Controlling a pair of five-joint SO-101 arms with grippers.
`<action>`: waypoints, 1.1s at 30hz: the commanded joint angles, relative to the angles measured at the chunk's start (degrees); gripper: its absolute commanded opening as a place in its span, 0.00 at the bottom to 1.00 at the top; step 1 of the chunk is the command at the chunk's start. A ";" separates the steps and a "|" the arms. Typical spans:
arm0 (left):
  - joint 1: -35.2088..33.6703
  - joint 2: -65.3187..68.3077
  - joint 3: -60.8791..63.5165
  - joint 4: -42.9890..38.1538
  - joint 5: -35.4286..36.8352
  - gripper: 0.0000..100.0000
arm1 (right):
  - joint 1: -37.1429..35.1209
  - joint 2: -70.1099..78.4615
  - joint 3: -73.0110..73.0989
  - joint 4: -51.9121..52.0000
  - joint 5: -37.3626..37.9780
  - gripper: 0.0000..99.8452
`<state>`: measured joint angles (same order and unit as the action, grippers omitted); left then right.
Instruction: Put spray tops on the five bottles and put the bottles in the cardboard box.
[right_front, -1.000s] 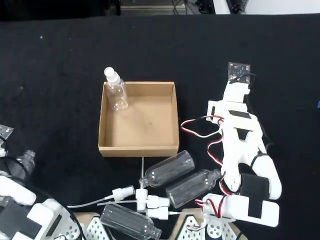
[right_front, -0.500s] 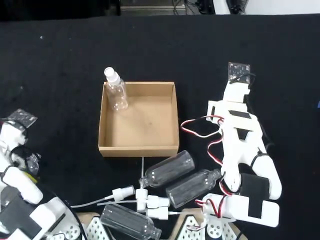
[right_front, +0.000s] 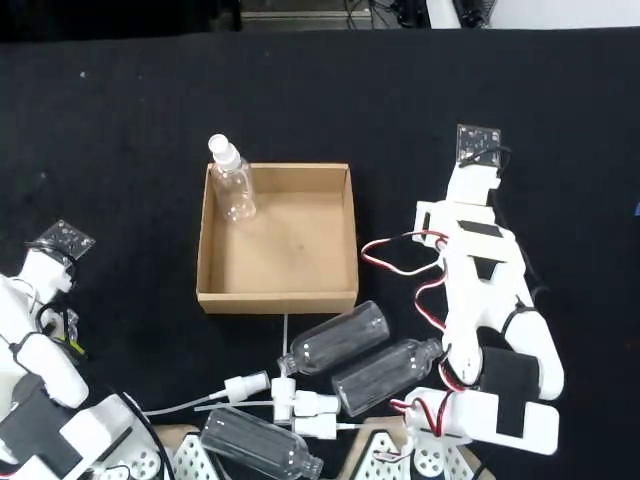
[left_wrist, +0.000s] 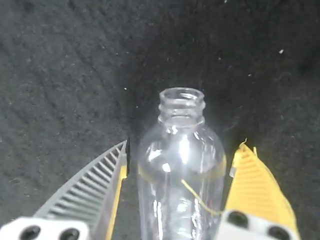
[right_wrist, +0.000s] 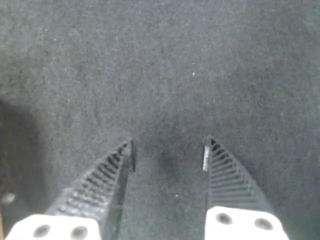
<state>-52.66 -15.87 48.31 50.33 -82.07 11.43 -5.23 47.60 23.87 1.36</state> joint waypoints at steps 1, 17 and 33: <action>0.48 -0.97 -0.40 -1.76 0.26 0.31 | 0.18 -0.31 -2.95 -0.26 0.09 0.19; 4.26 -1.05 -8.57 18.99 1.41 0.03 | 0.18 -0.31 -3.03 -0.35 0.09 0.19; 12.70 3.87 -18.59 22.24 35.08 0.25 | 0.18 -0.31 -2.95 -0.26 0.09 0.19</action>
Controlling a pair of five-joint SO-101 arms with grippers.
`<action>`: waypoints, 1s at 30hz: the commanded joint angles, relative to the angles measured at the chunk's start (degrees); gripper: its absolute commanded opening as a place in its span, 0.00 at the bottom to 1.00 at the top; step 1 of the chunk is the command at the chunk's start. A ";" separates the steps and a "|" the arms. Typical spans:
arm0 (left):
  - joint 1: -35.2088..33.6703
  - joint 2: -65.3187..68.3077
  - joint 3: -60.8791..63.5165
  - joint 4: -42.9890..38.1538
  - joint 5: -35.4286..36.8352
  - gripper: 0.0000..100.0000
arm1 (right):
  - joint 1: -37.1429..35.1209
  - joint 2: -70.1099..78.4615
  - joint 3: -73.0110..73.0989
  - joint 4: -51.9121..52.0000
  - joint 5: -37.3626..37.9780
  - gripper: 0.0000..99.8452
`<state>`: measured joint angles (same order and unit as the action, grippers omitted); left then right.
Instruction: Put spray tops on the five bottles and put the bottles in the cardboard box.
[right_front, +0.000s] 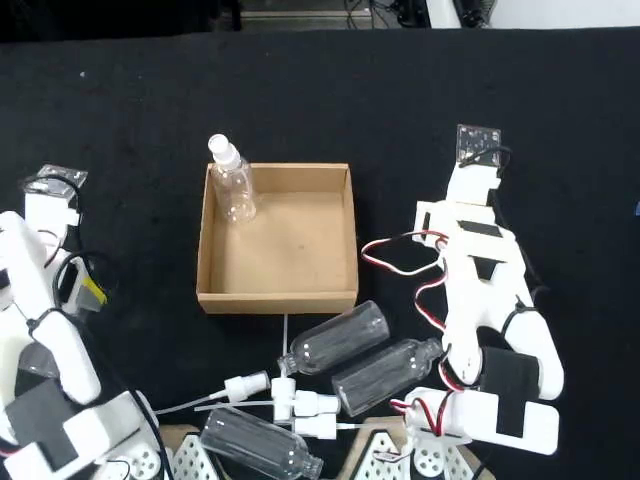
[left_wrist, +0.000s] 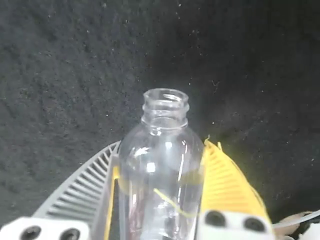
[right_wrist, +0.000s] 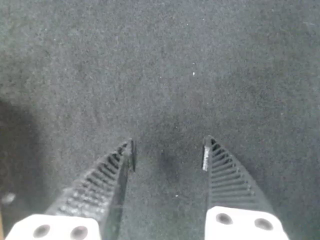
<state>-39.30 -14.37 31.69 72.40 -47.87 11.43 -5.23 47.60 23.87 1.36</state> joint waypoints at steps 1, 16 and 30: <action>-1.01 3.69 -2.15 -0.18 0.79 0.27 | 0.18 -0.31 -2.95 -0.26 0.09 0.19; -1.27 11.96 -7.43 -1.93 -3.69 0.27 | 0.18 -0.31 -2.95 -0.26 0.09 0.19; -4.00 11.60 -0.75 -8.00 -16.70 0.26 | 0.18 -0.31 -2.95 -0.26 0.09 0.19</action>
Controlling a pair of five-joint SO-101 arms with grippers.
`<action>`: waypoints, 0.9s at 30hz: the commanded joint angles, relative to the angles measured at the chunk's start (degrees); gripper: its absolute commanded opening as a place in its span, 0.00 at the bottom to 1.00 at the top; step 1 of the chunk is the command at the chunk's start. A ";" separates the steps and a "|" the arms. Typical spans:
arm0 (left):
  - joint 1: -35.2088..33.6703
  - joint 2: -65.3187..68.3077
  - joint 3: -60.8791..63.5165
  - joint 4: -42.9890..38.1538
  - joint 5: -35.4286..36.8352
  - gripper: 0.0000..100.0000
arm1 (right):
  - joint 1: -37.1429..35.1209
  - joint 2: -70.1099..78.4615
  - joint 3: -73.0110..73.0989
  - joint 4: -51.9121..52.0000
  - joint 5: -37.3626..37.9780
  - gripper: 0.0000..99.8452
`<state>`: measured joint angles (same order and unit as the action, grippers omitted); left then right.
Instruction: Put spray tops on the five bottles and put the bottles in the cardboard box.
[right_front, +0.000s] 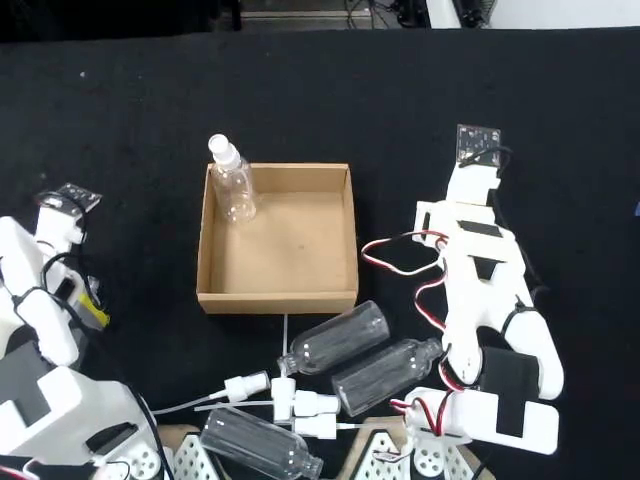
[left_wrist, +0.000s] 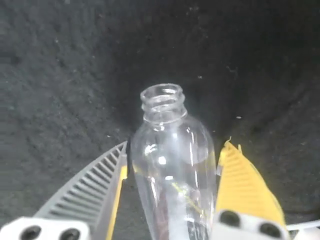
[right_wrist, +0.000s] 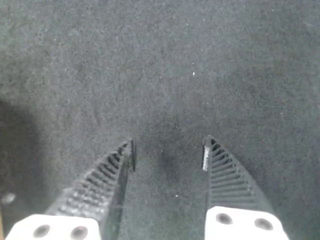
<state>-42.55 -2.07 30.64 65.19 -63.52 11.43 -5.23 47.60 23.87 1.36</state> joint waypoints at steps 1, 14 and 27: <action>-0.84 -0.53 0.31 -0.79 -1.05 0.26 | 0.18 -0.31 -2.95 -0.26 0.09 0.19; -8.04 -0.44 -5.85 2.55 -0.70 0.03 | 0.18 -0.31 -2.95 -0.26 0.09 0.19; -9.98 1.76 -8.13 2.55 -2.11 0.28 | 0.18 -0.31 -2.59 -0.26 0.09 0.19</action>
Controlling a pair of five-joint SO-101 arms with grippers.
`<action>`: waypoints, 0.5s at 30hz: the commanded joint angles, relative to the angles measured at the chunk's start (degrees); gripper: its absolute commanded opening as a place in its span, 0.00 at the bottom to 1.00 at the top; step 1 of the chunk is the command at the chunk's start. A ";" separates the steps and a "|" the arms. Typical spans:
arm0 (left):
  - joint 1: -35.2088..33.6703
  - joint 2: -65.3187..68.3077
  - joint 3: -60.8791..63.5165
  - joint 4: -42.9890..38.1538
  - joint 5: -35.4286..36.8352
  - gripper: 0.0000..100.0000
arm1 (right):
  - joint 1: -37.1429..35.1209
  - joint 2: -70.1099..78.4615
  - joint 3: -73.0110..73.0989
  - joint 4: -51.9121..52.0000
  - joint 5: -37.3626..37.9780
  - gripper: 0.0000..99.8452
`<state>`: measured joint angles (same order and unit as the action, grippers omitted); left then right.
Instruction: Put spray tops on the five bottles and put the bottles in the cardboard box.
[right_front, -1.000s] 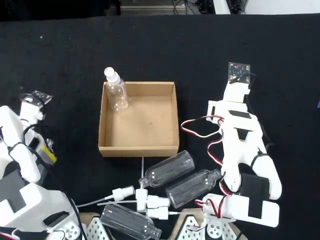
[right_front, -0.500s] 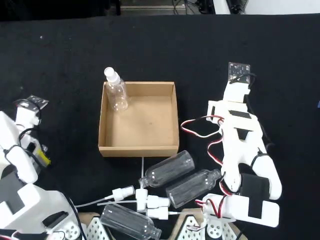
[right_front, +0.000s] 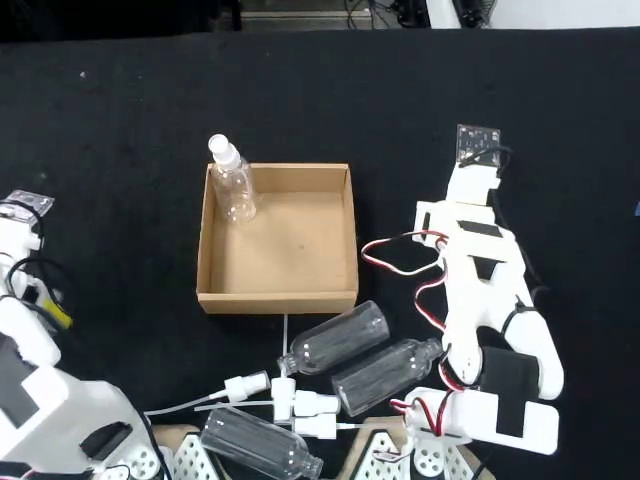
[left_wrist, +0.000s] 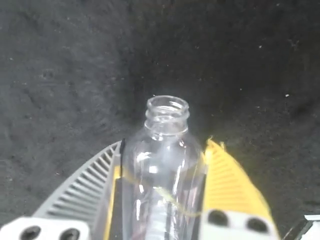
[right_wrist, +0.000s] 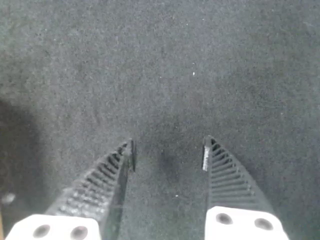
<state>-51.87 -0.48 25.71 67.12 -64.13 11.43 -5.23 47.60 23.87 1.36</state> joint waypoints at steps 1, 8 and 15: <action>-0.84 0.26 -3.21 0.97 -3.08 0.29 | 0.18 -0.31 -2.59 -0.26 0.09 0.19; -3.56 -2.02 -2.86 1.14 -8.35 0.32 | 0.18 -0.31 -2.68 -0.26 0.09 0.19; -5.93 -2.55 -2.59 4.40 -14.95 0.33 | 0.18 -0.31 -2.68 -0.35 0.09 0.19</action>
<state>-56.88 -0.31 25.54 69.14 -76.35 11.43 -5.23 47.60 23.87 1.36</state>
